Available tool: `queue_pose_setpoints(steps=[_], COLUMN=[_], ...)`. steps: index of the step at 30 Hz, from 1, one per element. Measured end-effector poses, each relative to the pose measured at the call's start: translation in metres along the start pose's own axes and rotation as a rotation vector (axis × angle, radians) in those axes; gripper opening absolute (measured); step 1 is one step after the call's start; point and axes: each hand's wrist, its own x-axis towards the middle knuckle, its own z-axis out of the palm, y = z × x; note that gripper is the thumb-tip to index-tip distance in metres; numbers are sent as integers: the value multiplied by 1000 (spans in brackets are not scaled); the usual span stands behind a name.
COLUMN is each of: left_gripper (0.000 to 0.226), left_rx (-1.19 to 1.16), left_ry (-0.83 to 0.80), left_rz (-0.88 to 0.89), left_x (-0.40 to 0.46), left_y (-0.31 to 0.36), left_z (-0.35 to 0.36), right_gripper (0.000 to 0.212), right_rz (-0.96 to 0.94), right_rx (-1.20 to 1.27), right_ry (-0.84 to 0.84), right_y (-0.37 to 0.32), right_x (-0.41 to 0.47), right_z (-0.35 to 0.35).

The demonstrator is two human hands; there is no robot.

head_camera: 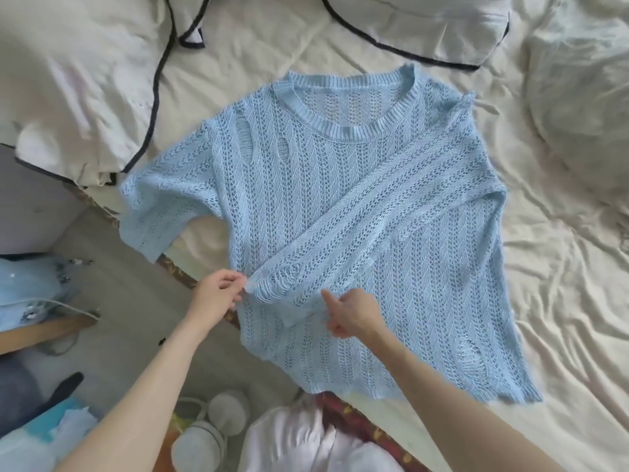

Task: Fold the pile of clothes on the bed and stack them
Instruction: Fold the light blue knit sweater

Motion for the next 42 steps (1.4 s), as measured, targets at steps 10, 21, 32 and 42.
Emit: queue_pose_setpoints(steps=[10,21,32,42], left_gripper=[39,36,35,31], left_rx=[229,307,492,238], left_ry=[488,300,315,-196], left_rz=[225,83,284,544], left_x=[60,115,54,15], left_y=[33,17,38,137], left_z=[-94,-152,-165,-50], right_gripper=[68,100,97,55], right_rz=[-609,-435,-446,-638], right_rx=[-683,-808,-829,-510], right_ry=[304,75,27,374], right_y=[-87,-103,-105,-60], right_x=[30,69,80,44], right_z=[5,19,15,-14])
